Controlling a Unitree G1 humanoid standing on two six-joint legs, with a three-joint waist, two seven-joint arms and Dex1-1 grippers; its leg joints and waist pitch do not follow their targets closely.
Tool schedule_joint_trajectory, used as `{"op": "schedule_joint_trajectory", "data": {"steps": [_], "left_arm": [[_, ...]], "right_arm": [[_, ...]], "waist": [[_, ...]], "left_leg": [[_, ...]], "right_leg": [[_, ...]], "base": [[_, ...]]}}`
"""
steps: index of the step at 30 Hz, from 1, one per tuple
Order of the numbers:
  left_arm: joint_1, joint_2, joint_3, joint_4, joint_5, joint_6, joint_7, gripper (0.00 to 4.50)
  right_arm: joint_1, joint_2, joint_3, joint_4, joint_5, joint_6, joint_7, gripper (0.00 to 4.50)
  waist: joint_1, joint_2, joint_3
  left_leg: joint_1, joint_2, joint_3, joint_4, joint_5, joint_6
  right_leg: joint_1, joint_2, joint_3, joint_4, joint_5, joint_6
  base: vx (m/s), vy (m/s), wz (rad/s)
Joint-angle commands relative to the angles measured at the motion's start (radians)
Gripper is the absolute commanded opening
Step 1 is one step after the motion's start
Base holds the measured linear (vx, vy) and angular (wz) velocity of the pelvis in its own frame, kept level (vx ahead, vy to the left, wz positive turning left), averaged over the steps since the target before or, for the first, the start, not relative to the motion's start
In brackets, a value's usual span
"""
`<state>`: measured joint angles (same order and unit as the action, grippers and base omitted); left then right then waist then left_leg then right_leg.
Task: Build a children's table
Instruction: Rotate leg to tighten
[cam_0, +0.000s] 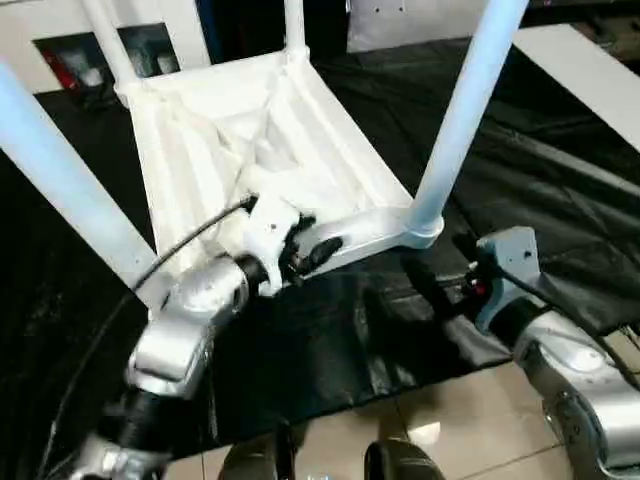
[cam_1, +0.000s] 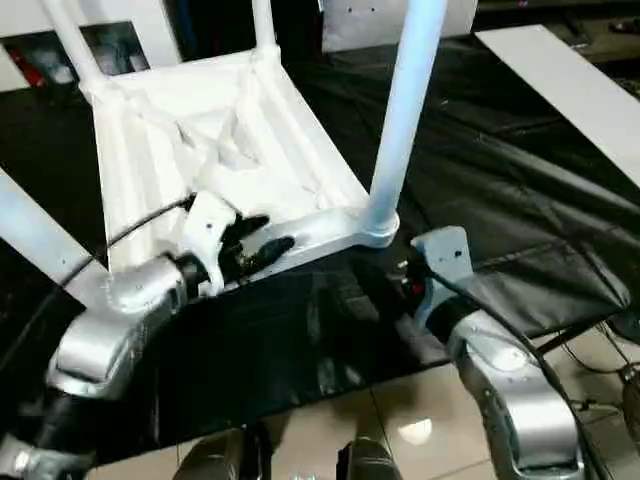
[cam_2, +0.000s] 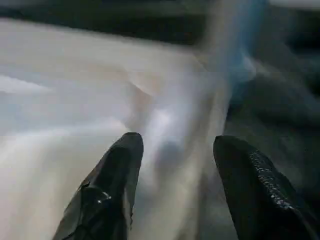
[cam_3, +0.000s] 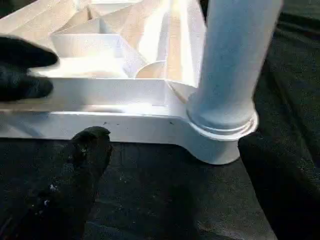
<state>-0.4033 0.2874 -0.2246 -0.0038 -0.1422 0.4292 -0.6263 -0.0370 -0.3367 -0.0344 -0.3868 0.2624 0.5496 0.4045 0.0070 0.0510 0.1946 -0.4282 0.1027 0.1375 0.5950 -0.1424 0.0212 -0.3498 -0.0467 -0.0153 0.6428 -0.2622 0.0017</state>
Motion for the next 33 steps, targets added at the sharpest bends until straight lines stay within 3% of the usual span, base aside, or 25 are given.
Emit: {"op": "schedule_joint_trajectory", "data": {"steps": [1, 2, 3, 5, 11, 16, 20, 24, 25, 26, 28, 31, 33], "left_arm": [[-0.009, 0.019, -0.046, 0.017, 0.004, 0.023, -0.077, 2.57], [-0.02, 0.025, -0.059, 0.025, 0.007, 0.024, -0.097, 2.57], [-0.032, 0.03, -0.072, 0.039, 0.013, 0.028, -0.105, 2.57], [-0.042, 0.034, -0.083, 0.05, 0.019, 0.029, -0.11, 2.57], [-0.128, 0.024, -0.112, 0.146, 0.043, 0.013, -0.149, 2.57], [-0.178, -0.017, -0.133, 0.206, 0.049, 0.014, -0.149, 2.57], [-0.246, -0.1, -0.132, 0.306, 0.058, 0.026, -0.099, 2.57], [-0.286, -0.154, -0.123, 0.366, 0.062, 0.028, -0.062, 2.57], [-0.297, -0.168, -0.125, 0.385, 0.068, 0.027, -0.056, 2.39], [-0.298, -0.171, -0.125, 0.388, 0.07, 0.027, -0.054, 2.39], [-0.31, -0.181, -0.137, 0.413, 0.094, 0.029, -0.031, 2.18], [-0.321, -0.191, -0.144, 0.441, 0.115, 0.024, -0.009, 1.96], [-0.326, -0.198, -0.14, 0.452, 0.116, 0.025, -0.004, 1.8]], "right_arm": [[0.009, -0.011, -0.024, 0.001, 0.013, -0.009, 0.008, 4.5], [0.009, -0.016, -0.028, -0.001, 0.019, 0.0, 0.008, 4.5], [0.009, -0.021, -0.028, -0.001, 0.017, 0.001, 0.014, 4.5], [0.009, -0.027, -0.027, -0.001, 0.012, -0.003, 0.02, 4.5], [0.023, -0.038, -0.011, 0.005, 0.015, -0.015, 0.039, 4.5], [0.024, -0.042, -0.013, 0.012, 0.004, -0.025, 0.036, 4.5], [0.019, -0.047, -0.038, 0.028, -0.018, -0.03, 0.012, 4.5], [0.026, -0.046, -0.047, 0.032, -0.027, -0.03, -0.007, 4.5], [0.028, -0.044, -0.048, 0.031, -0.028, -0.03, -0.012, 4.5], [0.029, -0.044, -0.048, 0.031, -0.028, -0.03, -0.013, 4.5], [0.031, -0.042, -0.045, 0.028, -0.028, -0.03, -0.016, 4.5], [0.033, -0.04, -0.04, 0.028, -0.029, -0.033, -0.018, 4.5], [0.035, -0.038, -0.038, 0.026, -0.031, -0.033, -0.018, 4.5]], "waist": [[0.006, -0.003, -0.084], [0.007, 0.006, -0.086], [0.008, -0.001, -0.086], [0.014, 0.002, -0.087], [0.031, -0.004, -0.083], [0.031, -0.004, -0.09], [0.039, -0.005, -0.096], [0.039, -0.007, -0.108], [0.039, -0.004, -0.111], [0.038, -0.007, -0.109], [0.039, -0.01, -0.105], [0.041, -0.007, -0.102], [0.041, -0.005, -0.103]], "left_leg": [[0.042, 0.116, -0.056, -0.084, -0.21, 0.035], [0.041, 0.117, -0.052, -0.083, -0.194, 0.045], [0.04, 0.119, -0.05, -0.082, -0.186, 0.06], [0.039, 0.119, -0.047, -0.08, -0.18, 0.072], [0.043, 0.121, -0.044, -0.085, -0.236, 0.048], [0.04, 0.123, -0.043, -0.085, -0.216, 0.055], [0.04, 0.122, -0.038, -0.08, -0.199, 0.068], [0.035, 0.122, -0.036, -0.071, -0.131, 0.109], [0.03, 0.121, -0.036, -0.066, -0.092, 0.143], [0.029, 0.118, -0.034, -0.065, -0.097, 0.15], [0.026, 0.118, -0.032, -0.065, -0.135, 0.152], [0.03, 0.122, -0.035, -0.071, -0.185, 0.126], [0.031, 0.122, -0.035, -0.072, -0.198, 0.117]], "right_leg": [[0.014, -0.122, 0.046, -0.074, 0.059, -0.252], [0.016, -0.125, 0.044, -0.073, 0.095, -0.263], [0.019, -0.126, 0.044, -0.072, 0.113, -0.273], [0.02, -0.129, 0.044, -0.072, 0.105, -0.285], [0.013, -0.13, 0.047, -0.083, -0.027, -0.288], [0.015, -0.129, 0.045, -0.079, 0.01, -0.291], [0.018, -0.133, 0.045, -0.079, 0.045, -0.302], [0.021, -0.134, 0.041, -0.069, 0.145, -0.311], [0.02, -0.132, 0.037, -0.061, 0.21, -0.316], [0.018, -0.132, 0.038, -0.063, 0.213, -0.316], [0.021, -0.138, 0.039, -0.071, 0.165, -0.314], [0.017, -0.134, 0.04, -0.08, 0.05, -0.302], [0.016, -0.133, 0.04, -0.081, 0.025, -0.301]], "base": [[0.0, 0.0, 0.0], [0.0, 0.0, 0.0], [0.0, 0.0, 0.0], [0.0, 0.0, 0.0], [0.0, 0.0, 0.0], [0.0, 0.0, 0.0], [0.0, 0.0, 0.0], [0.0, 0.0, 0.0], [0.0, 0.0, 0.0], [0.0, 0.0, 0.0], [0.0, 0.0, 0.0], [0.0, 0.0, 0.0], [0.0, 0.0, 0.0]]}}
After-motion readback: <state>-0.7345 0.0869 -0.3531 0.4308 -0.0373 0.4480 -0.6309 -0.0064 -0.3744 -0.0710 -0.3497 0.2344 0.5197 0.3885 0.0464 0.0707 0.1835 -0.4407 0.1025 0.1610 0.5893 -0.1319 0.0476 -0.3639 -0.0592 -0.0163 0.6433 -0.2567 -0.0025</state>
